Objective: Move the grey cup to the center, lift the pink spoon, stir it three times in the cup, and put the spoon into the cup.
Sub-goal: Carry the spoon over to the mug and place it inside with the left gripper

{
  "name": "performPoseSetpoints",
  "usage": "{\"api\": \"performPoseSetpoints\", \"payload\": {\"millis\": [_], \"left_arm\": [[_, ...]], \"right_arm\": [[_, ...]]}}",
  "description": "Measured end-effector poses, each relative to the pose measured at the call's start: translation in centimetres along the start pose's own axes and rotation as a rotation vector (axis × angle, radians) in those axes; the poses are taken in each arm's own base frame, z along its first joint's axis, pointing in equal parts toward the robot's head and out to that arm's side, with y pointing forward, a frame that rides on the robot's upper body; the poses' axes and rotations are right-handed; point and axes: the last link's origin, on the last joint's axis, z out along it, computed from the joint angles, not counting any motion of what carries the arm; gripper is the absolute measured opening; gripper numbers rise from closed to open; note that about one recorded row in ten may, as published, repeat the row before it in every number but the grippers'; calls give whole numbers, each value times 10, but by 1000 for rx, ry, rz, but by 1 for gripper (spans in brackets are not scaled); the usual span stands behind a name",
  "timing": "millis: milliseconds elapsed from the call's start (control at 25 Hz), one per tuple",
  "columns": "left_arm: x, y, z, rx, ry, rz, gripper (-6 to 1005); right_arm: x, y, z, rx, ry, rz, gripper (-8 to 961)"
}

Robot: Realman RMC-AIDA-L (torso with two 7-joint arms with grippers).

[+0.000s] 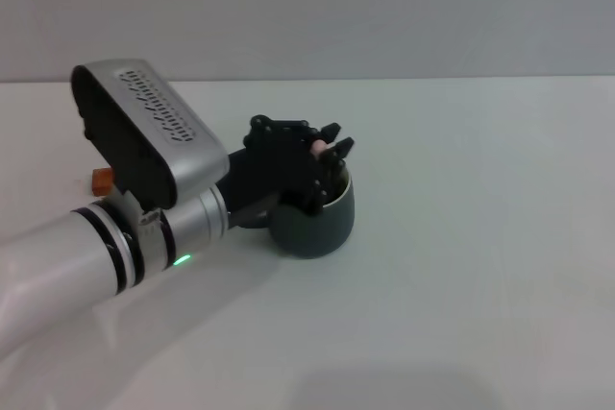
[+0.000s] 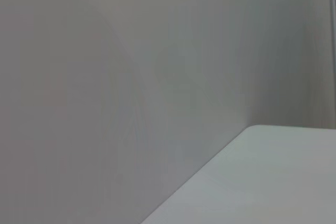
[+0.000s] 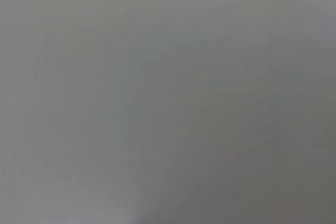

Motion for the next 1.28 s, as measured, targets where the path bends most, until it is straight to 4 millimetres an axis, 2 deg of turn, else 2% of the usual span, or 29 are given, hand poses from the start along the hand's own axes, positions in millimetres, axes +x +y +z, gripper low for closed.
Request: {"api": "performPoseSetpoints", "payload": {"millis": [200, 440, 760, 1000, 1280], "left_arm": [[-2, 5, 0, -5, -12, 5, 270], [-11, 9, -11, 18, -58, 9, 274], [-17, -3, -20, 74, -80, 3, 279], [-11, -8, -11, 76, -65, 19, 283], [-1, 1, 5, 46, -39, 47, 288]], "right_arm": [[0, 0, 0, 0, 1, 0, -1], [0, 2, 1, -7, 0, -1, -1], [-1, 4, 2, -18, 0, -3, -1], [-1, 4, 2, -18, -2, -2, -1], [-1, 4, 2, -18, -4, 0, -1]]}}
